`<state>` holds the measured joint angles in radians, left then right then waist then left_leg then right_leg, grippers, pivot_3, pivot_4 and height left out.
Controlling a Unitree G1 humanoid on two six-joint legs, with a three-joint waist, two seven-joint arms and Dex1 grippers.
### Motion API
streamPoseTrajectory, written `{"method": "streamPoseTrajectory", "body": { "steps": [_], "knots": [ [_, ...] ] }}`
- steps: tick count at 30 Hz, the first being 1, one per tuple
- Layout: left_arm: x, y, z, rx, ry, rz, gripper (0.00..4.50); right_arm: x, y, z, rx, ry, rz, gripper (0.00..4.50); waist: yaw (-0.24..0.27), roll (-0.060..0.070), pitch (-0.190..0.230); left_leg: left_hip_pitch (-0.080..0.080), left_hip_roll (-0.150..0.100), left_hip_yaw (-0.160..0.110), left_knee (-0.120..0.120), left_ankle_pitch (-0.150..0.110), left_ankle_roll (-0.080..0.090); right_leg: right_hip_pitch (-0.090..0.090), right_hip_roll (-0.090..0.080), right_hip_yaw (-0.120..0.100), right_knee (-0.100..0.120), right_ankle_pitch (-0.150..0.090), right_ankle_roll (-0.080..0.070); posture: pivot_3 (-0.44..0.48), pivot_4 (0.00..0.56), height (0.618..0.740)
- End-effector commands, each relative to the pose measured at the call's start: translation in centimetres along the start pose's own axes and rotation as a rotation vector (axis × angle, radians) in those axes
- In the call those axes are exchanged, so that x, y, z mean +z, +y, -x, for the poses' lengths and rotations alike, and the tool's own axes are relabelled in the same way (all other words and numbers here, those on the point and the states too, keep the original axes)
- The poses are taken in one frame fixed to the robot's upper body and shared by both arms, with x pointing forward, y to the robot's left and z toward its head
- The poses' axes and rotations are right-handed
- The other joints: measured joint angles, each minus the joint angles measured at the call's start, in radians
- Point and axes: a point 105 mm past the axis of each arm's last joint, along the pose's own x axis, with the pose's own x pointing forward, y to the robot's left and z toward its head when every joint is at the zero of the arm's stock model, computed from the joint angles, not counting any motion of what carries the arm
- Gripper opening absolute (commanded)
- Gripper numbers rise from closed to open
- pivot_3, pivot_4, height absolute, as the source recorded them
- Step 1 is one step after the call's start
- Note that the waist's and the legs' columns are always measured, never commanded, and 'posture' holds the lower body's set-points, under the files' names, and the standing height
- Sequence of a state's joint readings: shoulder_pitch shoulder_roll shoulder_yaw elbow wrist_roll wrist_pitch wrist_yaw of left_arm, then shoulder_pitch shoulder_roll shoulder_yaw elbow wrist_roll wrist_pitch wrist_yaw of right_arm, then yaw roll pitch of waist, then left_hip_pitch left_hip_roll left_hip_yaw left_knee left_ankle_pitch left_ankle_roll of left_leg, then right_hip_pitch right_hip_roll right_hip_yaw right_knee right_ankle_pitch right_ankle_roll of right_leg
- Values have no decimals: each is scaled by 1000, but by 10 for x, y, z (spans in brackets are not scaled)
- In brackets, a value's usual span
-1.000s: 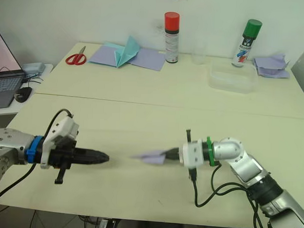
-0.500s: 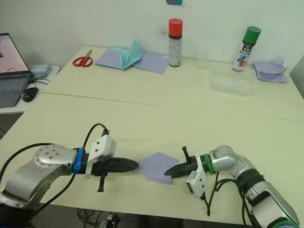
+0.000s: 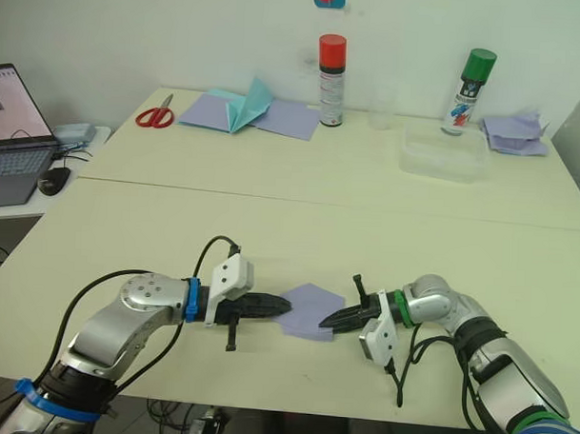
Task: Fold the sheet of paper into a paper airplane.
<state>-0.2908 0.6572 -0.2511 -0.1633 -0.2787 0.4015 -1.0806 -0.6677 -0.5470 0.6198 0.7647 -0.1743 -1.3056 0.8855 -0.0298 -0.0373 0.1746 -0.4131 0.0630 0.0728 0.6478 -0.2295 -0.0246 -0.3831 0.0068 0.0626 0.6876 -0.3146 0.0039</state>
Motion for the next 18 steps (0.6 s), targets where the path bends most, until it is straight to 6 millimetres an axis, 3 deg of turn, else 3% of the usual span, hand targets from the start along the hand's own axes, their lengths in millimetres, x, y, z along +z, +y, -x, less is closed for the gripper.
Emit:
{"method": "streamPoseTrajectory", "body": {
  "steps": [1,12,18],
  "knots": [
    [-3,2,-7,-15,38,-70,0,-4,5,4,17,31,-30,18,0,0,0,1,0,0,0,0,0,0,0,0,1,0,0,0,150,740],
    [-4,10,-12,-24,51,-131,0,-10,4,19,-15,116,-60,18,3,0,0,1,-1,1,2,0,0,0,-1,1,4,0,0,0,150,740],
    [1,5,-21,-62,11,-127,0,-4,11,15,-5,100,-233,18,3,0,0,1,-1,1,2,0,0,0,-1,1,5,0,0,0,150,740]
  ]
}}
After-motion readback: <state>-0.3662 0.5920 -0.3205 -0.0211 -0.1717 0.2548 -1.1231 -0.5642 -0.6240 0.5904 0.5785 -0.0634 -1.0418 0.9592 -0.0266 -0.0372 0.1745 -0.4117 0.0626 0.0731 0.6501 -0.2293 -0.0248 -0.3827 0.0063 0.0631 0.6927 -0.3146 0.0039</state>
